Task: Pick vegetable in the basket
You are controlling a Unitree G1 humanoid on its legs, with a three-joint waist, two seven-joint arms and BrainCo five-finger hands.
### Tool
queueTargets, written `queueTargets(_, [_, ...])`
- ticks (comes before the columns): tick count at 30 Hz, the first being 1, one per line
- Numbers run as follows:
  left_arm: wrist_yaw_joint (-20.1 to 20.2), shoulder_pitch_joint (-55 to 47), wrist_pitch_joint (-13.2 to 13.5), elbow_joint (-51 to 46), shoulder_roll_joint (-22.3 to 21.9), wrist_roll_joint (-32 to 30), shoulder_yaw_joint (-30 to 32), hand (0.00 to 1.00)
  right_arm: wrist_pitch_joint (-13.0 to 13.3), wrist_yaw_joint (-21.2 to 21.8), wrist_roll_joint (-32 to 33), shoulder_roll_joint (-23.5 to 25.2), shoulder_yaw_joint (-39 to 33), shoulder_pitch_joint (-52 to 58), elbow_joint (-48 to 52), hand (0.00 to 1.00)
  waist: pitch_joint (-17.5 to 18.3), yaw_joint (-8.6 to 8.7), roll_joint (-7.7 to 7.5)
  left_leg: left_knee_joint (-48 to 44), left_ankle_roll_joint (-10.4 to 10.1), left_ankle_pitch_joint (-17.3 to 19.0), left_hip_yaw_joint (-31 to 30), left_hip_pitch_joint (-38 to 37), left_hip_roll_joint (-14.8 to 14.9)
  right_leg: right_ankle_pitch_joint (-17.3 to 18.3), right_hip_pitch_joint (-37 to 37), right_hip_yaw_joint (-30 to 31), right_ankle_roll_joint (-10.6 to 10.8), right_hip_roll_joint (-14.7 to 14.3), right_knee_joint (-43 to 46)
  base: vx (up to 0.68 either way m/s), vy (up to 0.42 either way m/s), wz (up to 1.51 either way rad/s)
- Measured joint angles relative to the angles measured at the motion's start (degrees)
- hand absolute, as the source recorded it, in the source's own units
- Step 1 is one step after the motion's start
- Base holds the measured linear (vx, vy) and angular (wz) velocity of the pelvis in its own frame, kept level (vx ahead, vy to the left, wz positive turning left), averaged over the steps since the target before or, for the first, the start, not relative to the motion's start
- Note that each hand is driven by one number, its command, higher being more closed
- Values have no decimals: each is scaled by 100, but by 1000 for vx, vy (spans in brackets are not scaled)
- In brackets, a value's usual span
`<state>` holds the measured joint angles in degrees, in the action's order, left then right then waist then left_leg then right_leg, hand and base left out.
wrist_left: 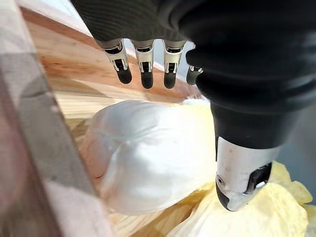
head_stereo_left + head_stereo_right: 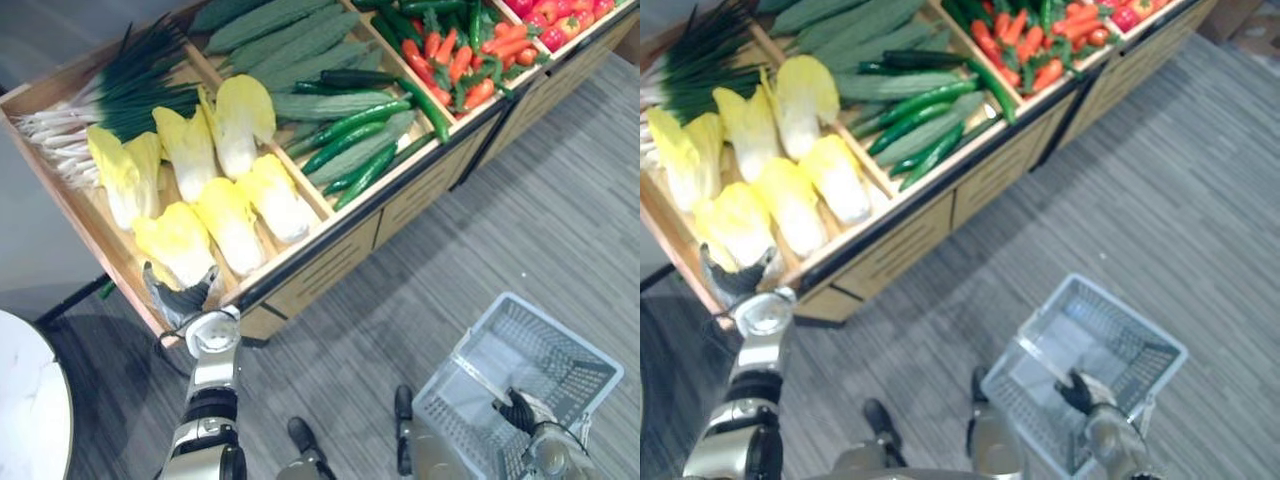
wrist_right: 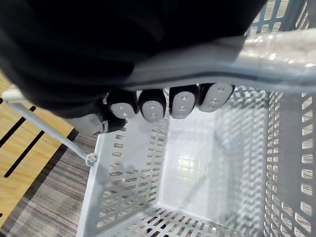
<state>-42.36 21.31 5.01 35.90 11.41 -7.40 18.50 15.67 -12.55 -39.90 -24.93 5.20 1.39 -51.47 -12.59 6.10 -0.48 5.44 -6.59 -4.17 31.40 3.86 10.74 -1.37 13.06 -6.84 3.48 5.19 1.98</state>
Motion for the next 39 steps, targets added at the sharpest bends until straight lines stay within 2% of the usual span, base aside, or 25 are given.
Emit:
queueTargets(7, [-36, 208, -44, 674, 98, 53, 248, 0, 13, -93, 47, -1, 180, -44, 5, 100, -62, -5, -14, 0, 0, 0, 243, -9, 12, -39, 188, 208, -10, -35, 88, -19, -29, -17])
queueTargets(10, [-11, 278, -9, 795, 199, 282, 300, 0, 13, -97, 57, -2, 193, -48, 4, 100, -68, 7, -15, 0, 0, 0, 281, -8, 10, -43, 260, 278, -10, -38, 128, -11, -27, -14])
queueTargets(15, [-3, 441, 112, 1170, 292, 281, 443, 0, 13, -85, 209, -19, 208, -49, -8, 100, -75, 12, -16, 0, -5, 3, 398, -19, 5, -61, 307, 387, 3, -48, 123, -1, -22, -8])
queueTargets(20, [2, 534, 116, 1471, 471, 293, 513, 0, 89, -77, 226, -132, 319, -85, -20, 100, -77, 74, -16, 0, -7, 5, 446, -9, 2, -65, 374, 441, 8, -56, 111, 13, -32, -11])
queueTargets(24, [9, 671, 122, 1635, 561, 499, 563, 0, 98, -68, 231, -164, 431, -139, -22, 100, -77, 137, -16, 0, -12, 8, 488, -5, 1, -67, 394, 469, 11, -58, 97, 20, -32, -4])
queueTargets(36, [-144, 1114, 105, 1888, 697, 499, 611, 0, 126, -63, 264, -228, 785, -348, 190, 100, -179, 130, 17, 1, -17, 12, 558, 228, 39, -134, 733, 594, 8, -82, 192, 5, -24, -4])
queueTargets(37, [-144, 1150, 103, 1887, 713, 498, 603, 100, 127, -64, 265, -228, 851, -358, 238, 100, -179, 130, 17, 1, -13, 9, 558, 278, 38, -134, 781, 596, 8, -81, 195, 0, 0, 0])
queueTargets(39, [-146, 1244, 100, 1890, 725, 492, 600, 100, 127, -62, 264, -227, 888, -361, 333, 100, -224, 126, 12, 1, -3, 2, 553, 304, 43, -158, 801, 592, 1, -82, 194, -17, -17, 3])
